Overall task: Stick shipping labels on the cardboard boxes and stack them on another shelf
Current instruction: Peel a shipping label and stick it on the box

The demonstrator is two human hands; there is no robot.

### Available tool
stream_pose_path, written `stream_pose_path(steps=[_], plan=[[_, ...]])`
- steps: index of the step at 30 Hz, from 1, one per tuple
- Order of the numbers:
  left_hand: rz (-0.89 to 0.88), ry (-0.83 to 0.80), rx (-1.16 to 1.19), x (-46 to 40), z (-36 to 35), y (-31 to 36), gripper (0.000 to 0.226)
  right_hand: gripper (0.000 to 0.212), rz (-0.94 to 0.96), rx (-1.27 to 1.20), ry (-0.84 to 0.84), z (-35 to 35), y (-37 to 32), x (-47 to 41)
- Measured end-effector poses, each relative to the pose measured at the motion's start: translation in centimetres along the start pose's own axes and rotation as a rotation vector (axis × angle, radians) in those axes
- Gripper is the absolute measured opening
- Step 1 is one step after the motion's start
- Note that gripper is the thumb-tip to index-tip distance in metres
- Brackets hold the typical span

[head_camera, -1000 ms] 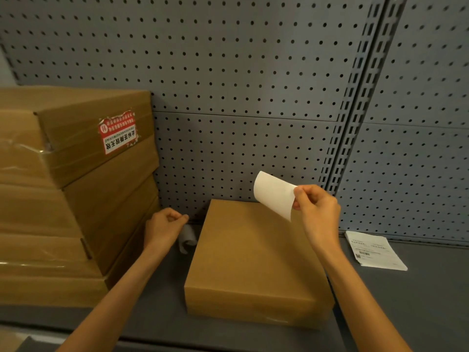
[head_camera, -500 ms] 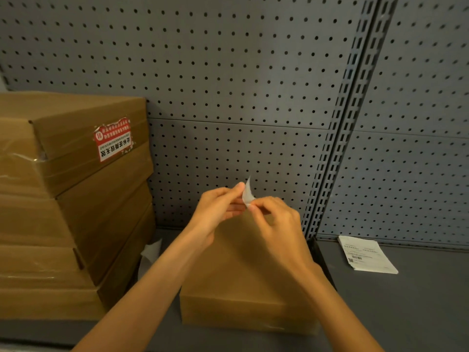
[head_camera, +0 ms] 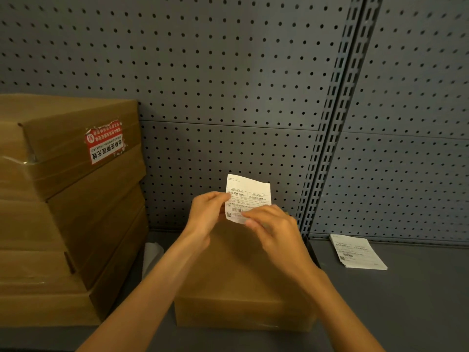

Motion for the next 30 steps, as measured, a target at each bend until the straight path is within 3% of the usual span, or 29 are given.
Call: stream_pose_path(steps=[4, 7, 10, 13, 17, 23, 30], plan=[[-0.018, -0.015, -0.021, 0.0, 0.2, 0.3, 0.017, 0.026, -0.189, -0.115, 0.258, 3.0, 1.5, -0.4], [-0.022, -0.038, 0.007, 0.3, 0.0, 0.4, 0.018, 0.014, -0.350, -0.202, 0.359, 4.1, 3.1, -0.6], [-0.013, -0.055, 0.061, 0.5, -0.3, 0.3, 0.017, 0.011, -0.490, -0.257, 0.311, 3.7, 4.6, -0.4], [-0.007, -0.067, 0.071, 0.5, -0.6, 0.0, 0.017, 0.022, -0.583, -0.311, 0.276, 2.9, 6.2, 0.1], [-0.010, -0.069, 0.015, 0.3, -0.5, -0.7, 0.016, 0.026, -0.629, -0.386, 0.267, 2.4, 6.8, 0.3], [-0.059, -0.015, -0.204, -0.7, 0.4, -1.8, 0.014, 0.030, -0.674, -0.354, 0.198, 1.9, 7.1, 0.5], [-0.230, 0.057, -0.726, -0.8, 1.1, -2.5, 0.015, 0.038, -0.662, -0.099, 0.050, 0.3, 7.8, 0.6]])
Point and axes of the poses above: each hand's wrist, its own x-axis away from the middle knuckle, its own z-axis out of the back of the hand, y = z × x, the point moved 7 cm from there along -x, towards the middle knuckle, and after that the axes turned 10 degrees about -x, right-handed, at the moved point
